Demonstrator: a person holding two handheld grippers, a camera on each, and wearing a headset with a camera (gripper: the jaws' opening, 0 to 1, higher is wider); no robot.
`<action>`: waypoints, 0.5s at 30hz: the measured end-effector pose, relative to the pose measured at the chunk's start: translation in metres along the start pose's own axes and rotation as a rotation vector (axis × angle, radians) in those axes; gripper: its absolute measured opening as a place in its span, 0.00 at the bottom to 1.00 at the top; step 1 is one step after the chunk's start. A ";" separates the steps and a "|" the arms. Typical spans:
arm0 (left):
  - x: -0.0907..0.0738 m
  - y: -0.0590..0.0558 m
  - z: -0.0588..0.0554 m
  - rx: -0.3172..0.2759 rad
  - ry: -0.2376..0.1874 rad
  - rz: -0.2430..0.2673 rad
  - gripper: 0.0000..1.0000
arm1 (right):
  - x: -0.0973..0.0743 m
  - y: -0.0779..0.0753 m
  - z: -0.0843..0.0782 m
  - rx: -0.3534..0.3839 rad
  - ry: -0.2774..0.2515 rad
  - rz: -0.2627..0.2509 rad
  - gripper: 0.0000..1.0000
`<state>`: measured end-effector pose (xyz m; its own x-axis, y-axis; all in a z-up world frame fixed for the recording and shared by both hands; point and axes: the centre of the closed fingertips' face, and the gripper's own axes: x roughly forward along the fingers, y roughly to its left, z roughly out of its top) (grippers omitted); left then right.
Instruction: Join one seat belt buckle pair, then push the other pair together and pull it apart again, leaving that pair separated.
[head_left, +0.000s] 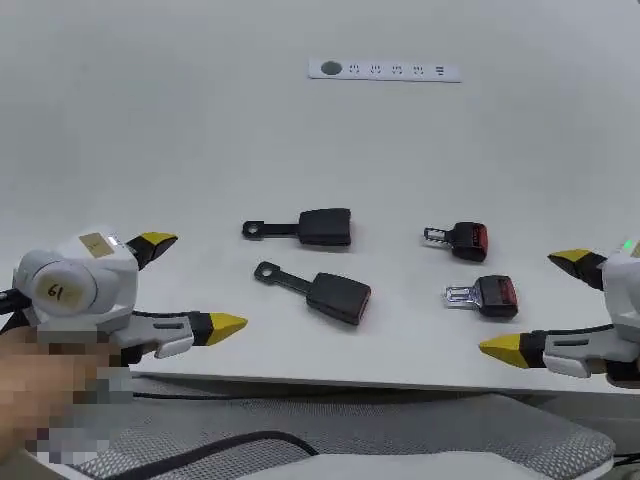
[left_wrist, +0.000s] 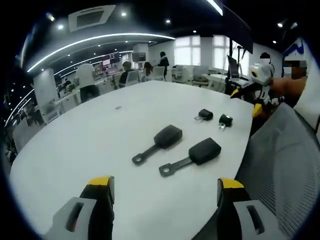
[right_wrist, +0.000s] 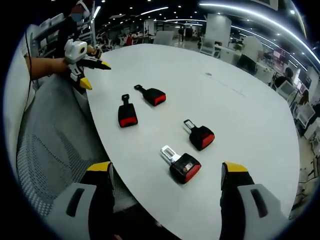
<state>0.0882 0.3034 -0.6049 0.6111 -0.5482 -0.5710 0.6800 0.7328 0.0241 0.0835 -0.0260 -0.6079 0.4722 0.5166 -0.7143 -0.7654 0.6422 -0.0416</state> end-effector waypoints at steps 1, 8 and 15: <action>0.000 0.000 0.000 0.000 0.000 0.000 0.86 | 0.000 0.000 0.001 0.001 -0.003 0.000 0.88; 0.000 -0.001 0.000 -0.001 0.000 0.003 0.85 | 0.000 0.000 0.004 -0.006 -0.004 0.001 0.88; -0.001 0.000 0.001 -0.002 0.000 0.005 0.85 | 0.000 0.000 0.004 -0.009 -0.002 0.000 0.88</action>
<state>0.0878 0.3039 -0.6038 0.6142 -0.5450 -0.5707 0.6766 0.7360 0.0253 0.0857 -0.0237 -0.6049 0.4731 0.5176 -0.7129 -0.7692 0.6373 -0.0478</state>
